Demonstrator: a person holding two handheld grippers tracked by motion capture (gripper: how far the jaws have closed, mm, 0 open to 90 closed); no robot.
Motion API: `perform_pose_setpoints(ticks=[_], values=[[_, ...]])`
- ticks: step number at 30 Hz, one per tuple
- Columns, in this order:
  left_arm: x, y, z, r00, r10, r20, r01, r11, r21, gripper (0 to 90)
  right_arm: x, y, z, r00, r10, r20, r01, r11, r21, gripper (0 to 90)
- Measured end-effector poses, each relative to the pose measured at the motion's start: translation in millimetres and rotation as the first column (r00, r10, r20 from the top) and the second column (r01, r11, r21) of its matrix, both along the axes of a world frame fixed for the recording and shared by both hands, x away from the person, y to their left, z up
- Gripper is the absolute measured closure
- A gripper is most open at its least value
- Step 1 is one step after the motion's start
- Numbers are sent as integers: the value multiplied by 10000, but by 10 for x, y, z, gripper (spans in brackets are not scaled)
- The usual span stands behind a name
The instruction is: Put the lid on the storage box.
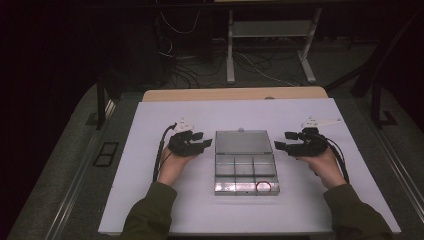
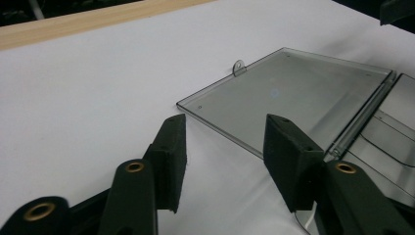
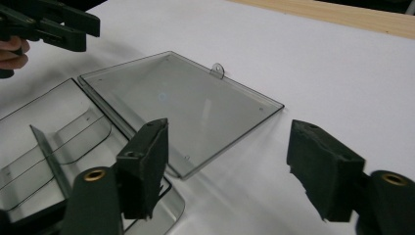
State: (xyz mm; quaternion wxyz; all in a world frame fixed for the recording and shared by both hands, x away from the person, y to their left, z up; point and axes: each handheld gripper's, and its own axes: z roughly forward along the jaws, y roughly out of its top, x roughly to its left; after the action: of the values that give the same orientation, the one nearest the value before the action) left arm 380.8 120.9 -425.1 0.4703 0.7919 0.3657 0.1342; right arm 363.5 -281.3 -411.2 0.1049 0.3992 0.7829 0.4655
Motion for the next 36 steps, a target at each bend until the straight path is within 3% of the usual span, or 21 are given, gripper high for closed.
perform_pose_setpoints(ticks=[8, 12, 16, 21, 26, 36], values=[[134, -83, -60, 9999, -71, -88, 72, 9999, 155, 664, 199, 84, -62, 9998, -96, -156, 94, 9998, -153, 465], [168, -123, -114, 9997, -117, -193, 122, 9996, 264, 736, 267, 104, -97, 9995, -189, -263, 185, 9997, -182, 570], [188, -141, -183, 9983, -213, -547, 238, 9986, 463, 801, 307, 111, -149, 9987, -262, -434, 252, 9994, -221, 674], [214, -147, -245, 9942, -190, -1058, 266, 9971, 715, 881, 315, 121, -223, 9964, -185, -824, 132, 9978, -645, 789], [217, -161, -273, 9908, -331, -1314, 424, 9968, 685, 889, 330, 156, -290, 9930, -127, -1176, 30, 9966, -824, 868], [205, -218, -293, 9877, -413, -1505, 577, 9926, 1066, 889, 346, 181, -374, 9892, -135, -1462, -27, 9940, -1098, 890]])
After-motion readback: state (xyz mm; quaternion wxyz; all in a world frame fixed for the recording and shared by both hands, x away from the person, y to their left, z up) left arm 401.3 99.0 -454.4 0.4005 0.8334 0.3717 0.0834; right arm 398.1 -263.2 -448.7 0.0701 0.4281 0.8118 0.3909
